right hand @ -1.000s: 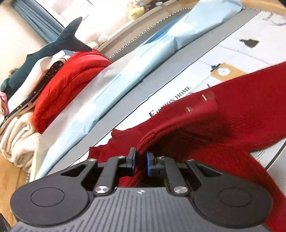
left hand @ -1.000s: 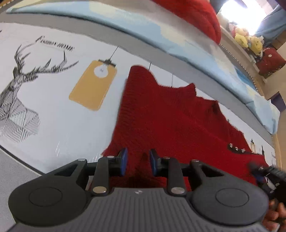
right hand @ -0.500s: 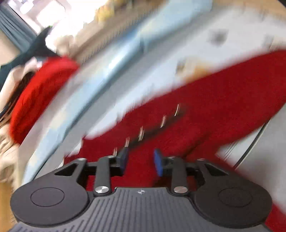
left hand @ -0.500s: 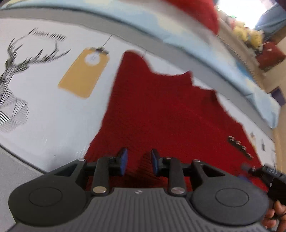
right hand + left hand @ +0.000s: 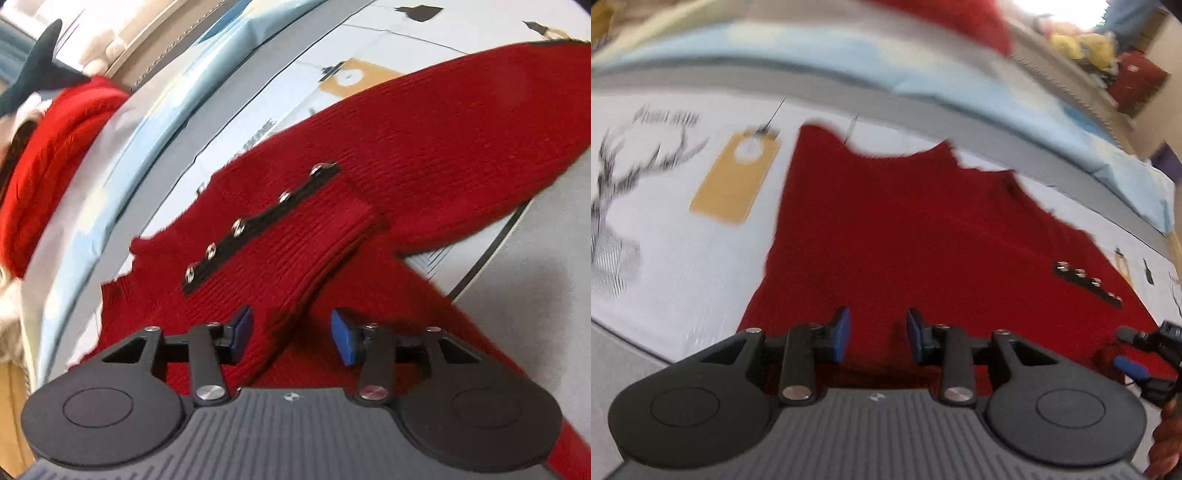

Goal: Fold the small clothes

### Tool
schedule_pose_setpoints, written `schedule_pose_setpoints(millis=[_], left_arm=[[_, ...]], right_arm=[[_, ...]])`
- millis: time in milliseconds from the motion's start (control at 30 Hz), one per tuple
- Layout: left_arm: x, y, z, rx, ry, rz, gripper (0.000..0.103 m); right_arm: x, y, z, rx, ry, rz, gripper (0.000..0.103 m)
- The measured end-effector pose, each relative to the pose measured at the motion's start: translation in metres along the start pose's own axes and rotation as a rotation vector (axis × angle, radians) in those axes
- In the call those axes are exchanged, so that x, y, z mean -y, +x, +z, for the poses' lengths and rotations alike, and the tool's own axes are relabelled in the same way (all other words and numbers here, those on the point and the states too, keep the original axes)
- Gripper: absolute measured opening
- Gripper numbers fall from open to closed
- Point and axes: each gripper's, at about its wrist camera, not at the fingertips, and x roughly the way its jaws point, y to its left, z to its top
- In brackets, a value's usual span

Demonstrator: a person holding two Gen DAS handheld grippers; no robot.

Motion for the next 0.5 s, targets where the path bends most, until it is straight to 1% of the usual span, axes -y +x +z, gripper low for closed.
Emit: schedule_pose_setpoints(millis=[100,167,200,267,400,500], left_arm=[[0.020,-0.008,-0.003,0.017,0.026,-0.027,0.040],[0.032,-0.011,-0.005,0.026,0.056,-0.044,0.041],[0.038,-0.013,-0.007,0.030,0.075,-0.044,0.041],[0.047,-0.019,-0.013,0.040,0.119,-0.038,0.041],[0.062,-0.023,-0.021,0.056,0.184,-0.057,0.042],[0.065,-0.023,-0.025,0.064,0.196,-0.071,0.043]], right_arm=[[0.017,-0.018,0.018,0.083,0.008,-0.027,0.049],[0.037,-0.030,0.029,0.145,0.032,-0.079,0.049],[0.046,-0.034,0.034,0.162,0.046,-0.100,0.049],[0.066,-0.041,0.044,0.196,0.086,-0.140,0.049],[0.112,-0.052,0.066,0.242,0.177,-0.207,0.049],[0.145,-0.059,0.079,0.259,0.273,-0.238,0.049]])
